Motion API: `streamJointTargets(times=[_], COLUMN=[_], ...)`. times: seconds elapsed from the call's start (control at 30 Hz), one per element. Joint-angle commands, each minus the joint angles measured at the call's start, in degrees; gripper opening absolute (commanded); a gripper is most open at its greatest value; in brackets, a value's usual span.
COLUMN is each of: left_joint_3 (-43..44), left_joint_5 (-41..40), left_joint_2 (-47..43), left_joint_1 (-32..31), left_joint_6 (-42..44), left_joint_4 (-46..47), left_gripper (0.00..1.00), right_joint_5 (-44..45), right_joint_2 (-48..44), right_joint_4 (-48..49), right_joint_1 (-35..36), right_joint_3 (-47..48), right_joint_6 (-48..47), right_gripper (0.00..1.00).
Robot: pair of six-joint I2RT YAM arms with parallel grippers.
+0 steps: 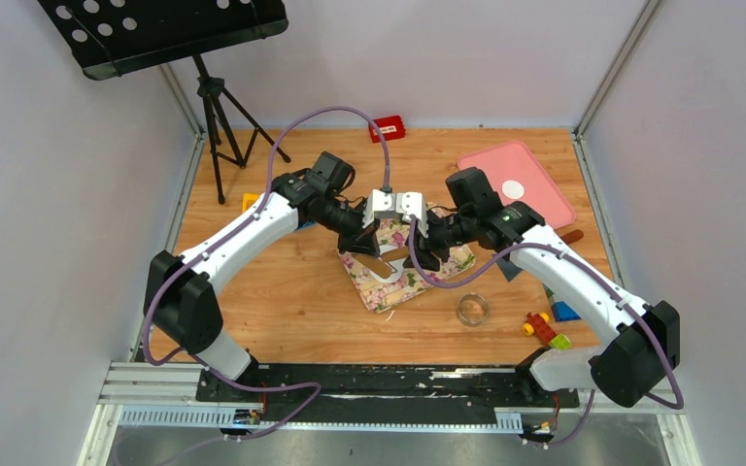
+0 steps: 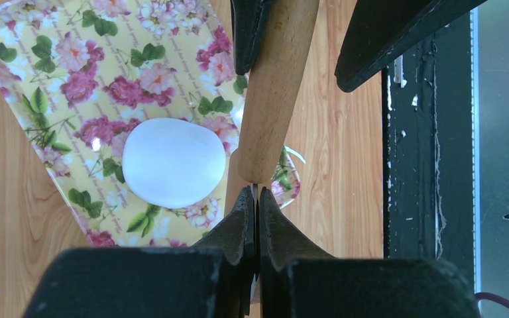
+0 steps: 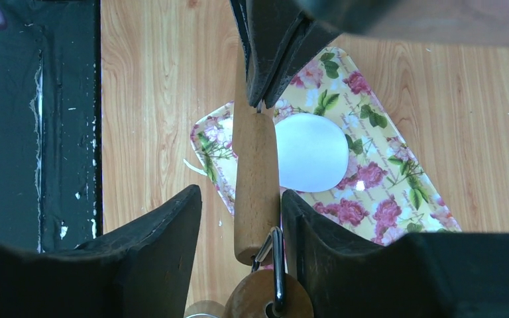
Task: Roll out the dumpling wrappers from the dough
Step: Flatten out the dough on the work surface.
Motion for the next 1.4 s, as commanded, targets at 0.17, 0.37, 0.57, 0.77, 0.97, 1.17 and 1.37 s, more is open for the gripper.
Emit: streamJointTargets(times=[0.17,0.37,0.57,0.77,0.97,1.17,1.37], left_joint_3=[0.7,0.2,0.2,0.0,0.3,0.3,0.0], left_joint_5=[1.9,1.7,1.9,1.7,1.8,2.0,2.0], left_joint_2=[-1.0,-1.6,-1.6,-1.9,-2.0,-1.8,-1.8], left_joint_1=[0.3,0.3,0.3,0.3,0.3,0.3,0.3], left_joint_6=[-1.4,-1.3,-1.3,-1.2,-1.4,-1.4,-1.6], left_joint_4=[4.4,4.6,4.5,4.4,4.4,4.5,4.9], left_gripper=[0.00,0.00,0.00,0.00,0.00,0.00,0.00], right_joint_5=[-0.6,1.6,0.7,0.0,-0.8,-1.8,-1.8], right_joint_2=[-0.7,-2.7,-3.8,-3.8,-2.7,-1.7,-0.9], right_joint_4=[-2.8,-2.8,-2.8,-2.9,-3.3,-3.4,-3.4], right_joint_1=[0.8,0.6,-0.1,-0.4,-0.4,-0.1,0.2], right_joint_3=[1.8,2.1,2.1,2.0,1.8,1.6,1.6], right_joint_6=[-1.4,-1.3,-1.3,-1.4,-1.7,-1.7,-1.8], right_gripper=[0.42,0.53,0.52,0.48,0.29,0.34,0.00])
